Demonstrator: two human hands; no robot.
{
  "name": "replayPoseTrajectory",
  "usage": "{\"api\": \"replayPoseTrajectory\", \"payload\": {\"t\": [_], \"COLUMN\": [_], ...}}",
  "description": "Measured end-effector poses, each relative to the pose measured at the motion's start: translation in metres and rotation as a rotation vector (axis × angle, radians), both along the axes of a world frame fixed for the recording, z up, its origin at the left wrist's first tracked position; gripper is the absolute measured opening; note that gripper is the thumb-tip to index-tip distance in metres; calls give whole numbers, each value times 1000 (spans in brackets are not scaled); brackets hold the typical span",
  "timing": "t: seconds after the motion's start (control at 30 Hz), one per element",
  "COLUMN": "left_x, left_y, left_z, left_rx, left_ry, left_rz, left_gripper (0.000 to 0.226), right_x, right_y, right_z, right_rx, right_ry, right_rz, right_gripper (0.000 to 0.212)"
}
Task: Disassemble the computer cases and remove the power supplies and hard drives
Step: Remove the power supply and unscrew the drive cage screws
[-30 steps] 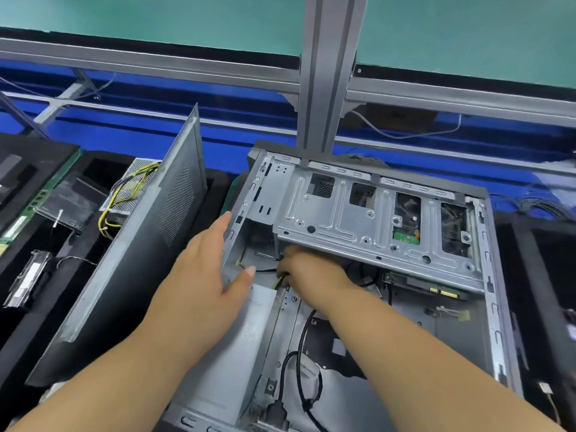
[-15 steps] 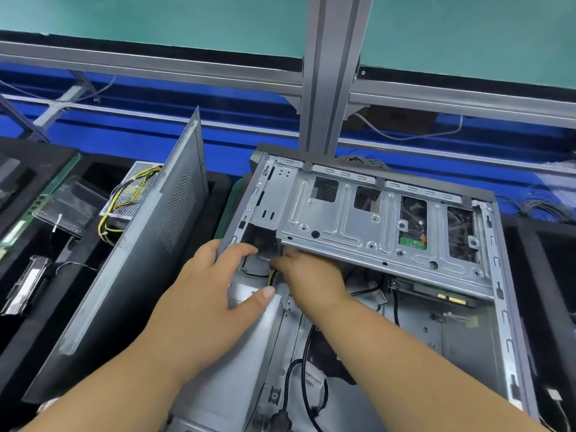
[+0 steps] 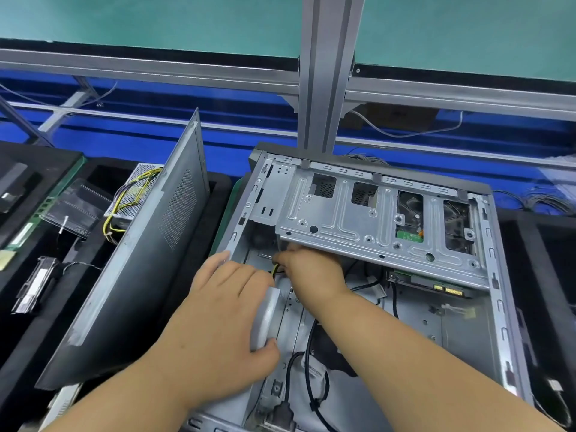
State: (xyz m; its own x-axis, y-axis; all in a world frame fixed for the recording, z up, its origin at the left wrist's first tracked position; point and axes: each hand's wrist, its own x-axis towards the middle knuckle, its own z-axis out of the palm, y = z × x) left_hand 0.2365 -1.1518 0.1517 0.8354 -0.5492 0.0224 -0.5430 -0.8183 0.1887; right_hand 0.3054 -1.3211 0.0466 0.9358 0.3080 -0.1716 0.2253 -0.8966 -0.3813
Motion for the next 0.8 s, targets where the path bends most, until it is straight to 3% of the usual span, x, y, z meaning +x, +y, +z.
{"api": "replayPoseTrajectory", "payload": {"t": [0.3, 0.47, 0.67, 0.8], "left_x": [21, 29, 24, 24], "left_y": [-20, -24, -20, -16], "left_z": [-7, -9, -9, -3], "left_rx": [100, 145, 44, -52], "left_ry": [-48, -66, -60, 20], "left_rz": [-93, -149, -83, -33], "left_gripper": [26, 25, 27, 32], "right_x": [0, 0, 8, -6], "right_y": [-6, -6, -6, -4], "right_z": [11, 23, 42, 61], "right_rx": [36, 59, 71, 383], "right_ry": [-32, 74, 327, 397], "right_rz": [-57, -122, -187, -222], "right_gripper": [17, 6, 24, 27]}}
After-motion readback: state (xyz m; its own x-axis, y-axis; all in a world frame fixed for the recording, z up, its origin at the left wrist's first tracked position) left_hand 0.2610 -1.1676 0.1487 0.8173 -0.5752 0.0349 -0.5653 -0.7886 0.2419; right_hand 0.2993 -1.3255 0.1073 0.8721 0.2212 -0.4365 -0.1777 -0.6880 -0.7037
